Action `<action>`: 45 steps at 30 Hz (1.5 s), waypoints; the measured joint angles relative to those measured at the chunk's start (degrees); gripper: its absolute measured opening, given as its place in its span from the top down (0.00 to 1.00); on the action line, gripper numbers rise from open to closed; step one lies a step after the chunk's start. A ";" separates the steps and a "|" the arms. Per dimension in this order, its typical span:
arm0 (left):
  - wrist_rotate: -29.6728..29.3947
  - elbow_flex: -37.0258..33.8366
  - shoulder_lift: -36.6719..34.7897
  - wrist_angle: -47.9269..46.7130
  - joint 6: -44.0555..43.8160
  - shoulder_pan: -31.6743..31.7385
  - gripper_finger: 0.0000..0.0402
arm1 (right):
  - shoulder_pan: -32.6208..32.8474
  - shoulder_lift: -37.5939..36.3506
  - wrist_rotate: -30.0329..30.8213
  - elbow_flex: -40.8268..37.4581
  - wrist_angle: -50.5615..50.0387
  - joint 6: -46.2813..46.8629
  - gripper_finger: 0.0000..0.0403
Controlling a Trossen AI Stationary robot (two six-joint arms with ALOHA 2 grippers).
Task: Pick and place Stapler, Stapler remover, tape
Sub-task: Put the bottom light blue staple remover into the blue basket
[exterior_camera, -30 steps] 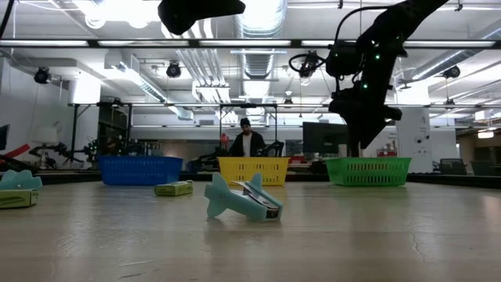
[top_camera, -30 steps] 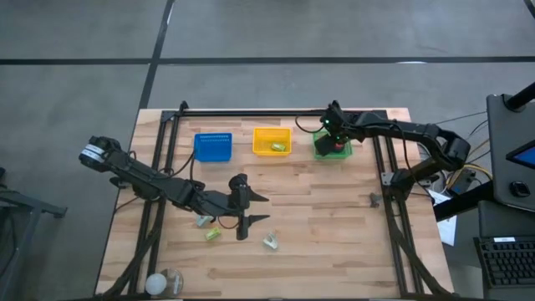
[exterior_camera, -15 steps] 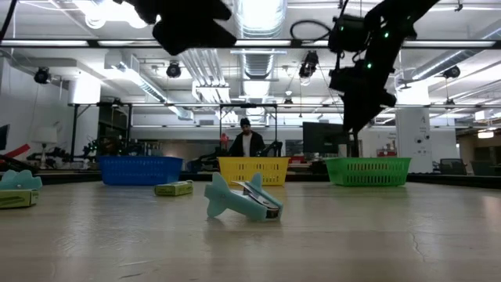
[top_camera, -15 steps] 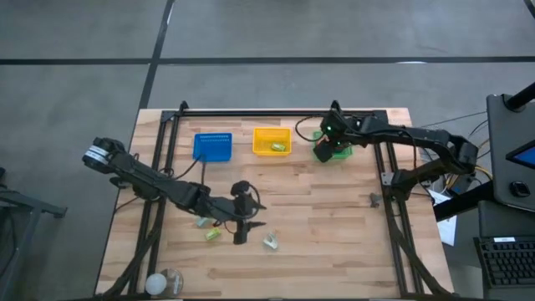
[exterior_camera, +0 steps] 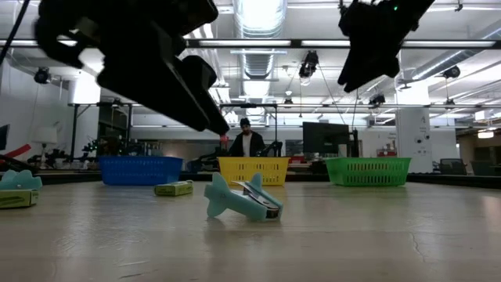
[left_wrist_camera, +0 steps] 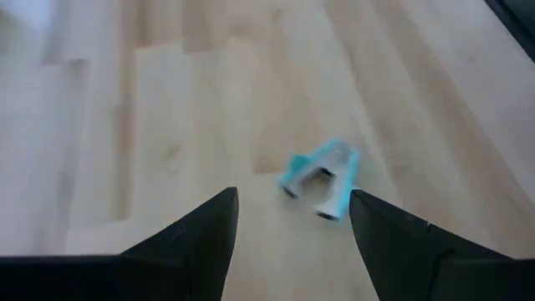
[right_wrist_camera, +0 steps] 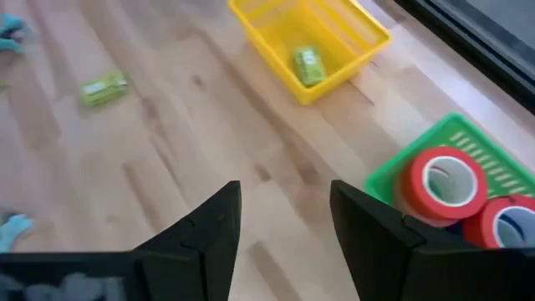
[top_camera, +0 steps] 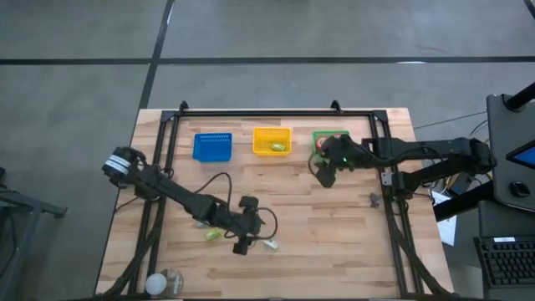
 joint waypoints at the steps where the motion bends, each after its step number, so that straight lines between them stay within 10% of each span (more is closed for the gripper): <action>1: 0.39 0.06 0.62 0.82 0.00 -0.43 0.42 | 1.33 -0.24 1.01 -0.02 -0.02 0.85 0.56; 19: -0.94 4.02 10.02 5.53 8.61 -3.78 0.43 | 8.58 -0.57 8.64 -0.34 0.01 4.34 0.63; 45: -0.62 3.77 10.14 5.42 7.96 -3.76 0.74 | 8.58 -0.53 8.67 -0.39 0.54 4.31 0.73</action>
